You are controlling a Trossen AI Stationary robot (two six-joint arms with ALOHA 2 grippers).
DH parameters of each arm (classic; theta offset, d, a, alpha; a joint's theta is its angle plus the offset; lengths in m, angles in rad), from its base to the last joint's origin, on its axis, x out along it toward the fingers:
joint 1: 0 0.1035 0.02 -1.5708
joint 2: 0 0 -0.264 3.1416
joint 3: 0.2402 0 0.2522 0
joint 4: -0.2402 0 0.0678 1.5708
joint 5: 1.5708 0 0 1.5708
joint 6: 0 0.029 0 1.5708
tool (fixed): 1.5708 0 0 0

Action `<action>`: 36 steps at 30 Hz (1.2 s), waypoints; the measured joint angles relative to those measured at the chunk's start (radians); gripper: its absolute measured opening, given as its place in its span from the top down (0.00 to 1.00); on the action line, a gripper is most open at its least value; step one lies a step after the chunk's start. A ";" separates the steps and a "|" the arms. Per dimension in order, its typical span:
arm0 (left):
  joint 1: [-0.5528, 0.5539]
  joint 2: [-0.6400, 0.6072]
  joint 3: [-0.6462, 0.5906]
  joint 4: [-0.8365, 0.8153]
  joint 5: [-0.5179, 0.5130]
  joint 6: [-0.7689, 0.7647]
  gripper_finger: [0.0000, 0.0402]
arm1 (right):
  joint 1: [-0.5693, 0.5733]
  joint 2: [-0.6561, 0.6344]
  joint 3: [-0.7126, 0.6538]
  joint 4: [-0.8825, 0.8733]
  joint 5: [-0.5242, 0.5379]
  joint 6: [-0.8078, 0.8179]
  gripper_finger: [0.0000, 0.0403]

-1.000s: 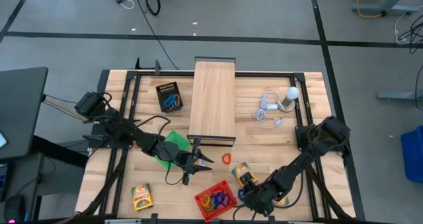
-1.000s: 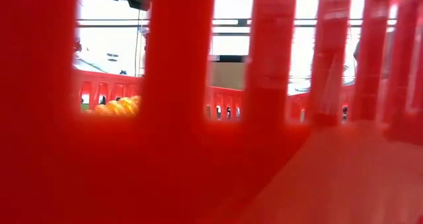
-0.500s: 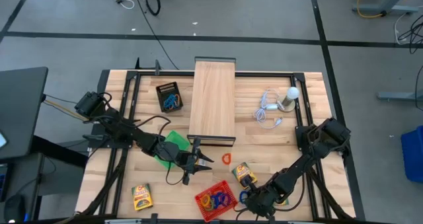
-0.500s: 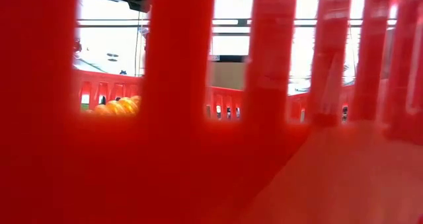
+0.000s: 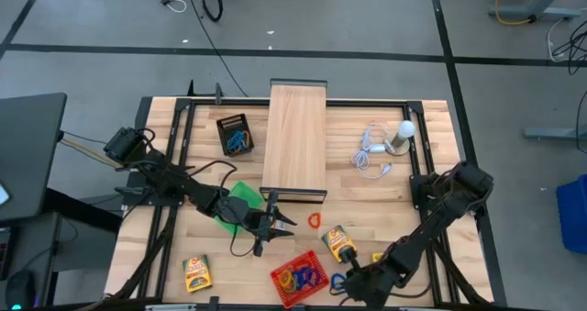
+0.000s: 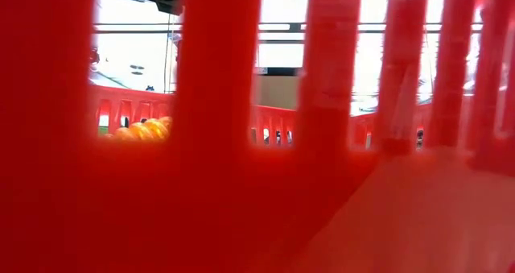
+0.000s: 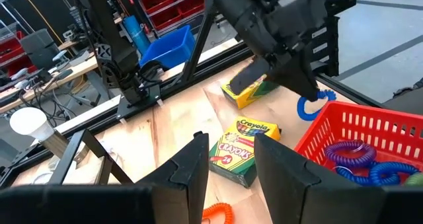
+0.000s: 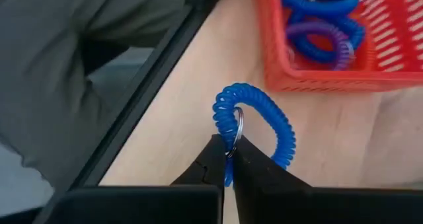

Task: Pick & Place Office Desk Supplies
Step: Put the blue spring keychain into the red basket

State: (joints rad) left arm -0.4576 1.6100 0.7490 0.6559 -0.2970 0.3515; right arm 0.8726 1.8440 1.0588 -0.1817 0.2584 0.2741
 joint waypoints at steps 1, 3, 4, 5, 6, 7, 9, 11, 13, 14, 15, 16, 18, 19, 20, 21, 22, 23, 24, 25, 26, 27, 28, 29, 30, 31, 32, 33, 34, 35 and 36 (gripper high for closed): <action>0.000 0.000 0.000 0.000 0.000 0.000 0.68 | 0.002 -0.005 0.000 0.004 0.010 0.008 0.98; 0.000 0.000 0.000 0.000 0.000 0.000 0.68 | 0.010 -0.019 0.004 0.006 0.025 0.018 0.98; 0.000 0.000 0.000 0.000 0.000 0.000 0.68 | 0.013 -0.025 0.012 0.007 0.032 0.022 0.98; 0.000 0.000 0.000 0.000 0.000 0.000 0.68 | 0.016 -0.030 0.019 0.011 0.031 0.024 0.98; 0.000 0.000 0.000 0.000 0.000 0.000 0.68 | 0.018 -0.036 0.026 0.011 0.031 0.024 0.98; -0.001 0.000 0.000 0.000 0.000 0.000 0.68 | 0.019 -0.039 0.035 0.007 0.031 0.023 0.98; -0.001 0.000 0.000 0.001 0.000 0.000 0.68 | 0.019 -0.039 0.059 0.006 0.031 0.013 0.98; -0.001 0.000 0.000 0.003 0.001 0.000 0.68 | 0.021 -0.039 0.083 0.002 0.035 -0.001 0.98; -0.001 0.000 0.000 0.003 0.001 0.000 0.68 | 0.021 -0.039 0.101 0.003 0.044 -0.026 0.98; -0.001 0.000 0.000 0.004 0.001 0.000 0.68 | 0.021 -0.039 0.107 0.002 0.053 -0.047 0.98; -0.001 0.000 0.000 0.005 0.001 0.000 0.68 | 0.020 -0.039 0.113 0.003 0.063 -0.071 0.98; -0.001 0.000 0.000 0.007 0.001 0.000 0.68 | 0.017 -0.039 0.118 0.006 0.072 -0.094 0.98; -0.001 0.000 0.000 0.008 0.001 0.000 0.68 | 0.003 -0.040 0.120 0.016 0.075 -0.139 0.98; -0.001 0.000 0.000 0.009 0.001 0.000 0.68 | -0.009 -0.040 0.120 0.020 0.075 -0.160 0.98; -0.001 0.000 0.000 0.011 0.001 0.000 0.68 | -0.023 -0.036 0.120 0.025 0.078 -0.182 0.98; -0.001 0.000 0.000 0.014 0.001 0.000 0.68 | -0.039 -0.030 0.120 0.039 0.077 -0.209 0.98; -0.001 0.000 0.000 0.016 0.001 0.000 0.68 | -0.055 -0.022 0.120 0.053 0.062 -0.237 0.98; -0.001 0.000 0.000 0.015 0.001 0.000 0.68 | -0.073 -0.013 0.120 0.068 0.041 -0.267 0.98; -0.001 0.000 0.000 0.015 0.001 0.000 0.68 | -0.093 -0.004 0.120 0.084 0.019 -0.294 0.98; -0.001 0.000 0.000 0.015 0.001 0.000 0.68 | -0.113 0.003 0.120 0.101 -0.007 -0.318 0.98; -0.001 0.000 0.000 0.015 0.002 0.000 0.68 | -0.134 0.009 0.120 0.116 -0.036 -0.339 0.98; -0.001 0.000 0.000 0.015 0.001 0.000 0.68 | -0.155 0.015 0.120 0.125 -0.064 -0.355 0.98; -0.001 0.000 0.000 0.014 0.002 0.000 0.68 | -0.176 0.020 0.120 0.127 -0.091 -0.364 0.98; -0.001 0.000 0.000 0.014 0.001 0.000 0.68 | -0.195 0.023 0.120 0.114 -0.110 -0.371 0.99; -0.001 0.000 0.000 0.014 0.002 0.001 0.68 | -0.213 0.024 0.119 0.102 -0.127 -0.375 0.98; -0.001 0.000 0.000 0.014 0.002 0.001 0.68 | -0.231 0.024 0.119 0.099 -0.144 -0.376 0.98; -0.001 0.000 0.000 0.012 0.001 0.000 0.68 | -0.247 0.023 0.119 0.098 -0.158 -0.376 0.97; -0.001 0.000 0.000 0.010 0.001 0.001 0.68 | -0.262 0.023 0.119 0.092 -0.168 -0.376 0.95; -0.001 0.000 0.000 0.009 0.002 0.002 0.68 | -0.275 0.023 0.119 0.087 -0.184 -0.376 0.95; -0.001 0.000 0.000 0.009 0.001 0.005 0.68 | -0.285 0.023 0.119 0.085 -0.204 -0.376 0.94; -0.001 0.000 0.000 0.010 0.001 0.006 0.68 | -0.295 0.023 0.119 0.086 -0.228 -0.376 0.94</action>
State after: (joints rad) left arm -0.4583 1.6100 0.7490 0.6655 -0.2958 0.3572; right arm 0.5777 1.8671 1.1782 -0.0958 0.0306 -0.1022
